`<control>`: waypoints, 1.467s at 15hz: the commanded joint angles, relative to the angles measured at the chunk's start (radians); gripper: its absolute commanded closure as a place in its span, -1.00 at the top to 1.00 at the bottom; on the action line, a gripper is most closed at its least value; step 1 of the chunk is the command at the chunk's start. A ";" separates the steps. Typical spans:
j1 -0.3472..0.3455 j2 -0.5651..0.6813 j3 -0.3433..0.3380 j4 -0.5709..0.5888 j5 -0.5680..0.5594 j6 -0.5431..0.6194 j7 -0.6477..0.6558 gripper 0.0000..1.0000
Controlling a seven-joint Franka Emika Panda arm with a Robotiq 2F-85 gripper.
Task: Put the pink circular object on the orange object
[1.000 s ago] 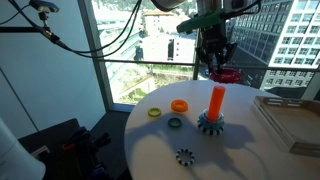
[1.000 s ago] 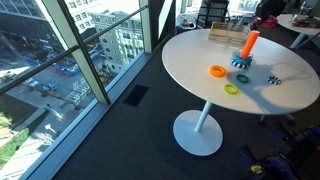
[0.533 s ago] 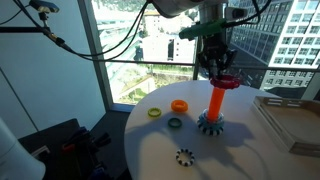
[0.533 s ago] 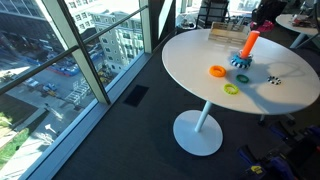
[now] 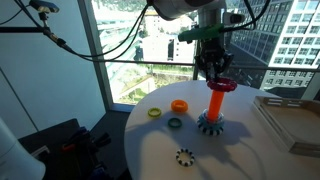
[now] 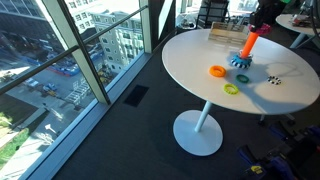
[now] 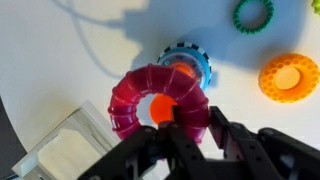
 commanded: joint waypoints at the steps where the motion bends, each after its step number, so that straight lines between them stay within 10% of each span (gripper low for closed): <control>1: -0.006 0.015 0.005 0.035 0.006 -0.020 0.010 -0.80; 18: -0.019 0.041 0.009 0.040 0.030 -0.047 -0.006 -0.79; 22: -0.023 0.039 0.011 0.040 0.054 -0.058 -0.012 0.27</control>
